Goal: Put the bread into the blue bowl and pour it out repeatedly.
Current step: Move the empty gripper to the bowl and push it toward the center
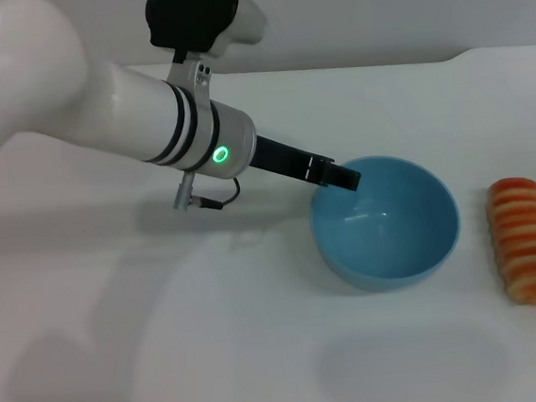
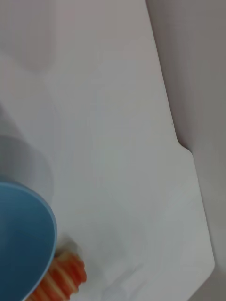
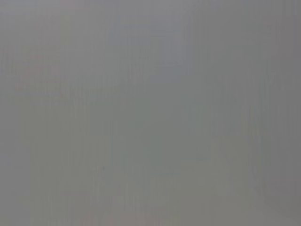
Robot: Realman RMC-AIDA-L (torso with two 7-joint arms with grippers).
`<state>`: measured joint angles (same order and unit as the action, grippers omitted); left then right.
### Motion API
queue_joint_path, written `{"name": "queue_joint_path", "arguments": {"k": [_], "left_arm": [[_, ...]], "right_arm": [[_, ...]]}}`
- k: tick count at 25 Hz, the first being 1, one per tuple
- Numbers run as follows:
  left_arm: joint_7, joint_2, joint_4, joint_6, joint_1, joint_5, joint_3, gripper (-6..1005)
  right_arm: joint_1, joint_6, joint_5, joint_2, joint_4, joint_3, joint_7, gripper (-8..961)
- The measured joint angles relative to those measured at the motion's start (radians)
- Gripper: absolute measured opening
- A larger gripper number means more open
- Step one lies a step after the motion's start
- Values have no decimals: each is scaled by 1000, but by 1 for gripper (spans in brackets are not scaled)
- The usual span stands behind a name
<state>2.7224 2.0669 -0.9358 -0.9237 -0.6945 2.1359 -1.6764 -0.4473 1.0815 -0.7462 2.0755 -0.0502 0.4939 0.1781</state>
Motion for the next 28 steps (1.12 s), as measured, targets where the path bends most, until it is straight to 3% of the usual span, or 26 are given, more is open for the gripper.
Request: {"name": "queue_joint_path", "arguments": {"k": [10,20,28], "left_arm": [[0,3,160,95,-72,-36,-87,777],[0,3,218,162,-68,-94,-159,778],[-1,4,230,142,-66,-124,-176,769]], "right_arm": [[6,-4,1,1,-1,0,0,626],[10,-4,-2,2,0,0,0,626],[13,-5,2,2,-6,0,0,626]]}}
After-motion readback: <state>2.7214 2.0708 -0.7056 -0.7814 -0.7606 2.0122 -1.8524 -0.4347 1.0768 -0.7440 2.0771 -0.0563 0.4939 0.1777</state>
